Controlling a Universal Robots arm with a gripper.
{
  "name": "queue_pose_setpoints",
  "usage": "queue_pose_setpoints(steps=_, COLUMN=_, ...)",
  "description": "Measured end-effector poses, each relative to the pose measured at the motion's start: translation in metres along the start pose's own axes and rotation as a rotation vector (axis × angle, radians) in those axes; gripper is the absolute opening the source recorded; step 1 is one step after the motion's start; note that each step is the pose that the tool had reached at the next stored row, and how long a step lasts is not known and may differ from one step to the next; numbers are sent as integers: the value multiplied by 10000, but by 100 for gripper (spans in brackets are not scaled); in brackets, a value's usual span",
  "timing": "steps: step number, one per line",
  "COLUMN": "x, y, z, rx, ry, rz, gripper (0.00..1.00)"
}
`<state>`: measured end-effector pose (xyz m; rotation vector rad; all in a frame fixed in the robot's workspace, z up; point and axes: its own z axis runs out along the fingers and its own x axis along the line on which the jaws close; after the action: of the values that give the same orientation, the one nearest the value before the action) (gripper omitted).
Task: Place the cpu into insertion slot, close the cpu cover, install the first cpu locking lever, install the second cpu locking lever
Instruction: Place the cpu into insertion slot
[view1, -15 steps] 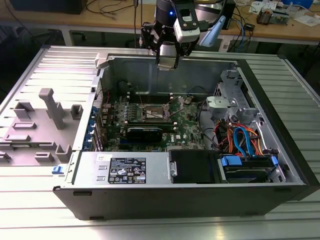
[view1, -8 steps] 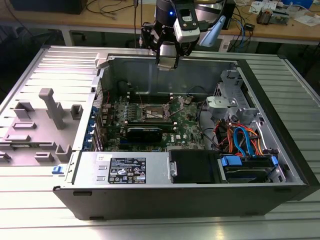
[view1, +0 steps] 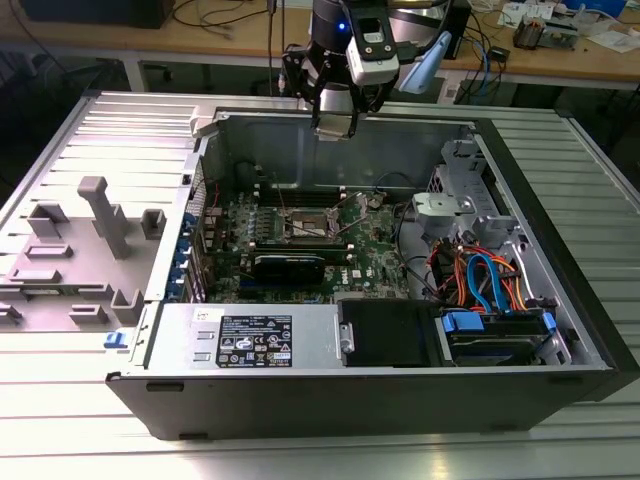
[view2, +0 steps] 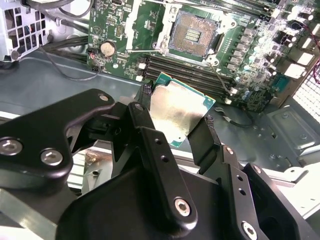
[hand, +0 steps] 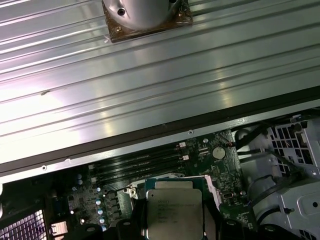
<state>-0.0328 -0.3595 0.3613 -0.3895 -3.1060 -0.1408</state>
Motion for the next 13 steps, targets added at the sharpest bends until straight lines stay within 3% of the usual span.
queue_pose_setpoints(steps=5, x=0, y=0, z=1, rx=-6, ry=-28, rz=320, gripper=55)
queue_pose_setpoints(steps=13, x=0, y=0, z=1, rx=-6, ry=-29, rz=331, gripper=55)
